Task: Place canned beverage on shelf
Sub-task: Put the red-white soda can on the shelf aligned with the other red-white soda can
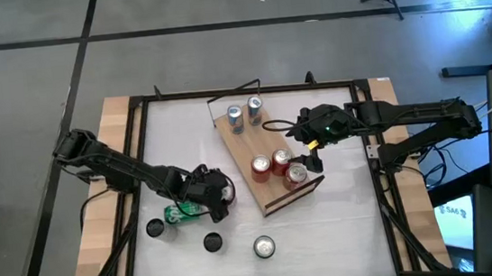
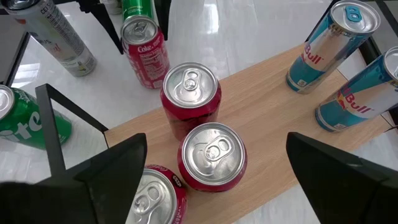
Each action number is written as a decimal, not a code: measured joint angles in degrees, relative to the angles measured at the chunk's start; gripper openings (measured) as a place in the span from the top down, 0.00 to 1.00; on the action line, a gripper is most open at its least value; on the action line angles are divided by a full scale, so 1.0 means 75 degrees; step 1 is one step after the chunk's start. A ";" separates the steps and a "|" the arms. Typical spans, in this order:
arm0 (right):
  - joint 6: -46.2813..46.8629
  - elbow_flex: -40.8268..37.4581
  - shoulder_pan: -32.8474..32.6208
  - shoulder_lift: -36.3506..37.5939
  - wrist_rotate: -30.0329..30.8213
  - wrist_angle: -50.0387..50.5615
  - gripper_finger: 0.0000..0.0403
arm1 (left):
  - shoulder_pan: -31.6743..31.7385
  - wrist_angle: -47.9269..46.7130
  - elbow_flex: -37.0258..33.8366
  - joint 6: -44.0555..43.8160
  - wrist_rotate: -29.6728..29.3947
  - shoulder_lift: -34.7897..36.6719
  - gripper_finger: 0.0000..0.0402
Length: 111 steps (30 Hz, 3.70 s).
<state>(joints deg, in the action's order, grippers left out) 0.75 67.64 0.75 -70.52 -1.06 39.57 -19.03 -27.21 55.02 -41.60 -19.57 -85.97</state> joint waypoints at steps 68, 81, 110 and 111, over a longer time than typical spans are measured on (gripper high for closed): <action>-0.0002 0.0000 0.0000 0.0000 0.0000 -0.0062 0.06 | 0.1192 0.1773 0.1547 0.3407 0.1973 -0.1131 0.30; 0.0000 0.0000 0.0000 0.0000 0.0001 -0.0064 0.06 | 0.1198 0.1980 0.1559 0.3402 0.1705 -0.1239 0.27; 0.0000 0.0000 0.0000 0.0000 0.0000 -0.0061 0.06 | 0.1201 0.2119 0.1547 0.3416 0.1536 -0.1247 0.20; 0.0000 0.0000 0.0000 0.0000 0.0000 -0.0061 0.06 | 0.1201 0.2119 0.1547 0.3416 0.1536 -0.1247 0.20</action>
<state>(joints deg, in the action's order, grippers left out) 0.75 67.64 0.75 -70.52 -1.06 39.11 -10.02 -11.31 66.63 -15.99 -8.05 -95.33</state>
